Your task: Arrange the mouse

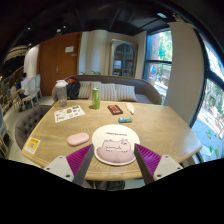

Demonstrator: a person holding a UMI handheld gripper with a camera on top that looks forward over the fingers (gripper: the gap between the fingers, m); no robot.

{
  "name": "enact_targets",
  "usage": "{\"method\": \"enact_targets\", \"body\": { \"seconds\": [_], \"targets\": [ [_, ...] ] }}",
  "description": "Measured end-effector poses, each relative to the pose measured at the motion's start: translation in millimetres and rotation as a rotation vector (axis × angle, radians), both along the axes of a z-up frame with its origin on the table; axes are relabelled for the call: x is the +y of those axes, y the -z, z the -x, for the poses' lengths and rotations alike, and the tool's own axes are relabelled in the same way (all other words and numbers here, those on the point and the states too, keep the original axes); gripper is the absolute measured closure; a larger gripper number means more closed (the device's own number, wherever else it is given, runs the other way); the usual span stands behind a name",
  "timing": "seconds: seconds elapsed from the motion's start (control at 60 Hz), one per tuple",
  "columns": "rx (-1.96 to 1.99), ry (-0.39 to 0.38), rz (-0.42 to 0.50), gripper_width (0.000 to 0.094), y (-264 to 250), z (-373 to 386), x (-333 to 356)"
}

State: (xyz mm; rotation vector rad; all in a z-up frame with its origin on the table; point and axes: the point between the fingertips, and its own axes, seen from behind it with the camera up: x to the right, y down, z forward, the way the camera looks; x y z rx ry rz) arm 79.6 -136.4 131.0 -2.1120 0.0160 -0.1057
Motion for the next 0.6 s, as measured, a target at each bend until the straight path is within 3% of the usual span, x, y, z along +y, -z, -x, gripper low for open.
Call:
{"method": "enact_targets", "body": {
  "seconds": [0.15, 0.267, 0.533, 0.6],
  "targets": [
    [0.000, -0.005, 0.001, 0.0087, -0.7, 2.9, 9.1],
    [0.024, -0.051, 0.001, 0.0095, 10.9, 22.6, 17.8],
    [0.167, -0.293, 0.061, 0.0095, 101.2, 153.7, 47.1],
    [0.160, -0.314, 0.071, 0.0092, 118.8, 171.9, 60.6]
  ]
}}
